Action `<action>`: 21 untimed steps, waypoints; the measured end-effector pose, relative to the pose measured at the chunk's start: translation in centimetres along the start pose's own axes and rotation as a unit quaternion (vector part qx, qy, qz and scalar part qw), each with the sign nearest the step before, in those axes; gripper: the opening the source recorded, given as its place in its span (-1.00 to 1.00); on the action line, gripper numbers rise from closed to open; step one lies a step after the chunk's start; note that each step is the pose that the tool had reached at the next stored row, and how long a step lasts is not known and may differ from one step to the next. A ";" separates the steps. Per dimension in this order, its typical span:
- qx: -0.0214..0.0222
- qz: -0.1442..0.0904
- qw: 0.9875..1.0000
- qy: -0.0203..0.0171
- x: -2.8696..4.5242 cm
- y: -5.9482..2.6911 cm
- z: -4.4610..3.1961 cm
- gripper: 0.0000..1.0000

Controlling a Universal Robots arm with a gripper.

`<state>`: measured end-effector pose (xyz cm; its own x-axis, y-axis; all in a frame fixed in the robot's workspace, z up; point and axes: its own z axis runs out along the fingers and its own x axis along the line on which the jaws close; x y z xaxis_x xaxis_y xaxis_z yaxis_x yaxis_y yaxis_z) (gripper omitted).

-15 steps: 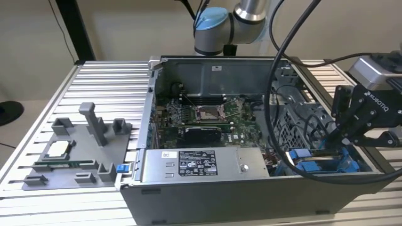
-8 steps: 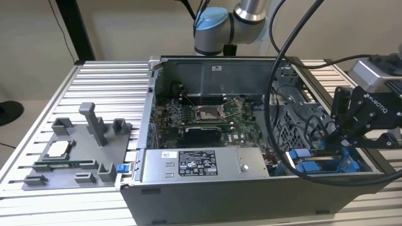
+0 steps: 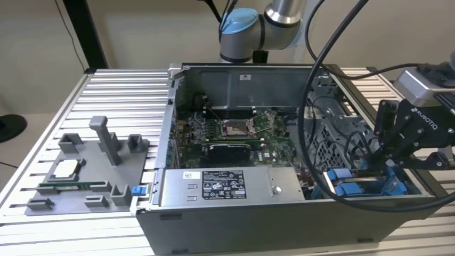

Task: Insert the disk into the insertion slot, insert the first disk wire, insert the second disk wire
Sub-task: 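Insert the first disk wire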

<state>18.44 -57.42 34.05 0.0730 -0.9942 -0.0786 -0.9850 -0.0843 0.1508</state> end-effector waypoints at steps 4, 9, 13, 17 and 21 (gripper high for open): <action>0.000 0.001 1.000 0.000 0.01 -0.01 0.08 -1.00; 0.001 0.008 1.000 -0.001 0.03 -0.04 0.20 -1.00; 0.001 0.019 1.000 -0.003 0.04 -0.09 0.26 -1.00; 0.002 0.029 1.000 -0.004 0.04 -0.11 0.28 -1.00; 0.002 0.032 0.999 -0.005 0.07 -0.17 0.62 -1.00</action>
<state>18.52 -57.43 33.41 0.0092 -0.9969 -0.0785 -0.9883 -0.0210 0.1511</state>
